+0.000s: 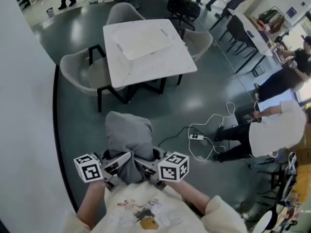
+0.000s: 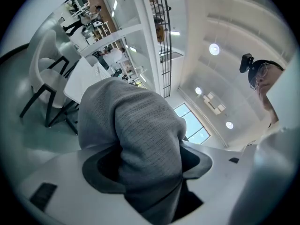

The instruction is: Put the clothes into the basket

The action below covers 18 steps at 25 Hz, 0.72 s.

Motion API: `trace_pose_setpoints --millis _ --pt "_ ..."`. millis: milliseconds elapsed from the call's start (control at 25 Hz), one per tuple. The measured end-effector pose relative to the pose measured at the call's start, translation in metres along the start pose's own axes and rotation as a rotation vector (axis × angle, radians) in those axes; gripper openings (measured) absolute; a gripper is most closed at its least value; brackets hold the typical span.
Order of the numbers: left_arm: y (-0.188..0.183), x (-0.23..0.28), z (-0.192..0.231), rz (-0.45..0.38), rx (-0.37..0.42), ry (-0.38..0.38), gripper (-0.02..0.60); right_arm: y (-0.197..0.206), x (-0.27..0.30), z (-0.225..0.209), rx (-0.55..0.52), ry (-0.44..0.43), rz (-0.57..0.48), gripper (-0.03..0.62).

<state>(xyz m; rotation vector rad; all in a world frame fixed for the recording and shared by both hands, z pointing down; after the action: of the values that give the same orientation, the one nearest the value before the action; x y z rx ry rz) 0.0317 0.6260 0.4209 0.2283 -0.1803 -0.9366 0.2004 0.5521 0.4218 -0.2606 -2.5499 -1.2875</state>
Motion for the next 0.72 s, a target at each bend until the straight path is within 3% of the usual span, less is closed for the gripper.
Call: trace_pose_setpoints --millis 240,720 --pt "-0.016 -0.006 -0.007 0.011 0.007 0.022 0.324 -0.016 0.008 0.008 -0.006 0.024 0.012 0.295" --pt "-0.056 0.001 -0.001 -0.062 0.031 -0.016 0.324 -0.050 0.039 -0.023 -0.015 -0.051 0.018 0.296"
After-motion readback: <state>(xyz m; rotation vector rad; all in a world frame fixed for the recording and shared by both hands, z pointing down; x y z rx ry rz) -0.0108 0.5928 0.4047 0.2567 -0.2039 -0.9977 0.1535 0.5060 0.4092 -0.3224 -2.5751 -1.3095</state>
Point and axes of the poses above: the fingertips, and each gripper's own axes: x forward along the fingers, z to its left, y out of its underside, the point moved 9 cm from there along -x, backward along the fingers, and after that the axes turned 13 degrees about -x, right-handed, at the moved point
